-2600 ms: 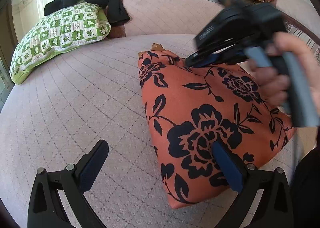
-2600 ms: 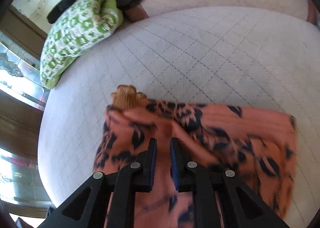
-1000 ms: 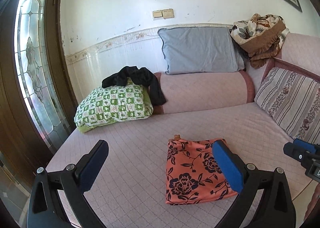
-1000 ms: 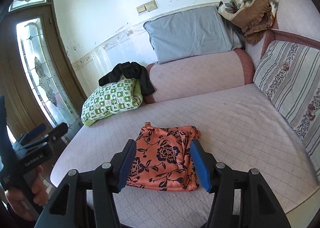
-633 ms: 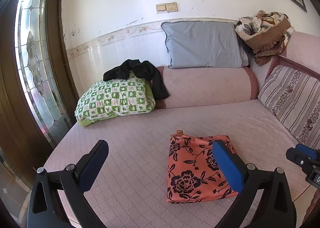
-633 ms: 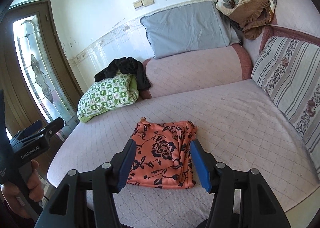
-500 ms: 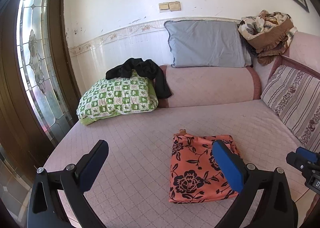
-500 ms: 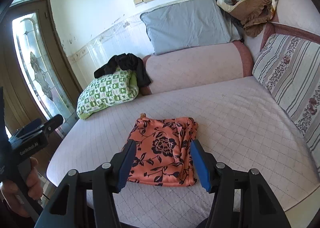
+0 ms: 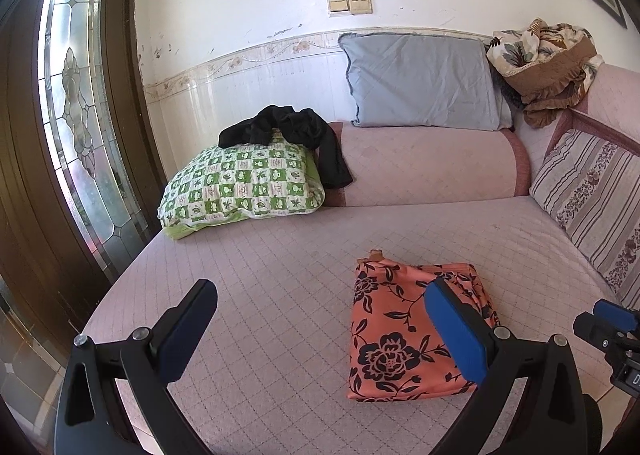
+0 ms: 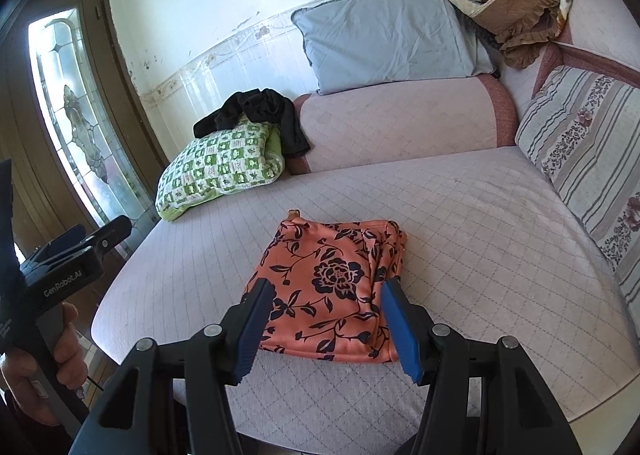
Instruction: Fold small clothes
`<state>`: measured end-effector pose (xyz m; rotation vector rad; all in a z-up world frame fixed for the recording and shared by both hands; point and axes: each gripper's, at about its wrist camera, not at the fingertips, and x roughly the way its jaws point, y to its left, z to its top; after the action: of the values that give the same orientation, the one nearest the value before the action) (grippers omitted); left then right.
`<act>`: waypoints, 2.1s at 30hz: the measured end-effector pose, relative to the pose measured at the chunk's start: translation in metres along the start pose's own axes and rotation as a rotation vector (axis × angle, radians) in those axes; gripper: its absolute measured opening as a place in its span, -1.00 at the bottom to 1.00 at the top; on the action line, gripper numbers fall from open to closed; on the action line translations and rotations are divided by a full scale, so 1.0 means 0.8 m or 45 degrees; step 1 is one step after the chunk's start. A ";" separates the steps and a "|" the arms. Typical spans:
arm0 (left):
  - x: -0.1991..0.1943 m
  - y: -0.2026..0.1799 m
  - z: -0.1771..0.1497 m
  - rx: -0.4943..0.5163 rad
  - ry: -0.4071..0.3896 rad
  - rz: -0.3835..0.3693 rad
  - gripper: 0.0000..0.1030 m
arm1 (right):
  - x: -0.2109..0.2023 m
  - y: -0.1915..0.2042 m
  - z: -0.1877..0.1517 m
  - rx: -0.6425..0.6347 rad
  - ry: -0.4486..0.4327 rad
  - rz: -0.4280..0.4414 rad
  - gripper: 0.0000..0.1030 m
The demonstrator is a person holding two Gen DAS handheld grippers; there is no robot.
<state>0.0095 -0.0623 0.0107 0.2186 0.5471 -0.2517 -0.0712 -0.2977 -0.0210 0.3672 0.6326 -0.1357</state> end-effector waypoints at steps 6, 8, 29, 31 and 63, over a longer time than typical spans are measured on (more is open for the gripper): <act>0.002 0.006 -0.003 -0.015 0.008 -0.001 1.00 | 0.003 0.006 -0.001 -0.015 0.014 0.009 0.17; 0.003 0.009 -0.004 -0.020 0.010 0.001 1.00 | 0.003 0.008 -0.002 -0.012 0.016 0.013 0.17; 0.019 0.031 -0.018 -0.069 0.048 0.022 1.00 | 0.017 0.036 -0.010 -0.056 0.070 0.035 0.17; 0.021 0.033 -0.019 -0.071 0.056 0.019 1.00 | 0.021 0.039 -0.011 -0.063 0.080 0.037 0.17; 0.040 0.043 -0.039 -0.065 0.102 0.023 1.00 | 0.052 0.054 -0.027 -0.058 0.157 0.063 0.17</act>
<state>0.0308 -0.0274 -0.0277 0.1849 0.6301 -0.2119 -0.0398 -0.2497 -0.0494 0.3489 0.7465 -0.0511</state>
